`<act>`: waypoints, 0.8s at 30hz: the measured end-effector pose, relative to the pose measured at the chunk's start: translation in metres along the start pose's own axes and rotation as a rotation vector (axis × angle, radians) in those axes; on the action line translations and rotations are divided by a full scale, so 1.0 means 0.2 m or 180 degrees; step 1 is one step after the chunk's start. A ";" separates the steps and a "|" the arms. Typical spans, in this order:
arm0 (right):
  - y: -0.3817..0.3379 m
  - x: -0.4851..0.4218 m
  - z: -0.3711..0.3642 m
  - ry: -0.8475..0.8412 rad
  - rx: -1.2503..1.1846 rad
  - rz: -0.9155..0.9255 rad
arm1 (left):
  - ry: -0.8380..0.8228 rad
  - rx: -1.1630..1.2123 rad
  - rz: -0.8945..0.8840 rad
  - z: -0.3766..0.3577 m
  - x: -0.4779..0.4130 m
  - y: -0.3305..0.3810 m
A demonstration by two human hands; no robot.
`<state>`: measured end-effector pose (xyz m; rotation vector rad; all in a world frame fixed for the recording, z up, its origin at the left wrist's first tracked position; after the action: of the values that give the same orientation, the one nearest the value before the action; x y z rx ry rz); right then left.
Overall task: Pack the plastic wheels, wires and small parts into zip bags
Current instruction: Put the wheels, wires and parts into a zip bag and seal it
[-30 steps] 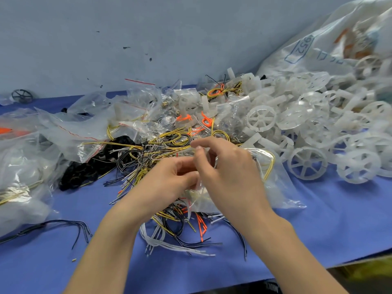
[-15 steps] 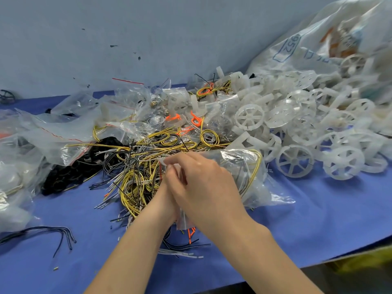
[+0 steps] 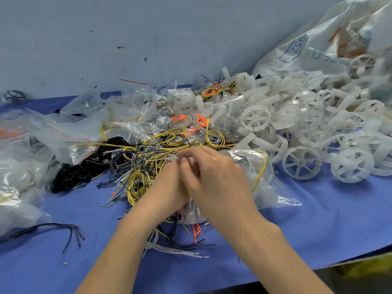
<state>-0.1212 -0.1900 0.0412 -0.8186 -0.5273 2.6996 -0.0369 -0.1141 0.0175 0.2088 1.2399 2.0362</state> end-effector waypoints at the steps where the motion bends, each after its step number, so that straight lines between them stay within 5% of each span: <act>1: 0.01 -0.01 0.00 0.0047 0.0011 -0.0021 | 0.0047 0.0079 -0.0077 0.05 0.00 0.01; 6: 0.05 -0.03 0.01 0.0207 -0.0067 -0.0072 | 0.0120 0.2099 0.0359 0.27 0.09 0.00; 9: 0.06 -0.04 0.02 0.0265 -0.0094 -0.0097 | 0.0885 0.2449 0.0407 0.49 0.10 -0.10; 12: 0.06 -0.04 0.02 0.0228 -0.0100 -0.0100 | 0.2295 0.1383 0.0724 0.65 0.14 -0.29; 14: 0.05 -0.04 0.01 0.0212 -0.0057 -0.0082 | 0.2688 0.0174 0.1044 0.69 0.17 -0.44; 19: 0.04 -0.04 0.00 0.0155 -0.0063 -0.0085 | 0.2099 -0.1096 0.1729 0.67 0.19 -0.63; 24: 0.05 -0.04 0.01 0.0193 -0.0017 -0.0058 | 0.2076 -0.1458 0.1711 0.68 0.20 -0.65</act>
<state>-0.1173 -0.2026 0.0414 -0.8897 -0.5258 2.6488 0.0660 0.0425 -0.0279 -0.4192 1.0991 2.9431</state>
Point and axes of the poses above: each hand's wrist, its own x-axis away from the middle knuckle, its own z-axis out of the back of the hand, y = z × x, the point moved 1 cm from there along -x, towards the middle knuckle, and after that the axes turned 14 degrees about x, right-handed, at the moved point
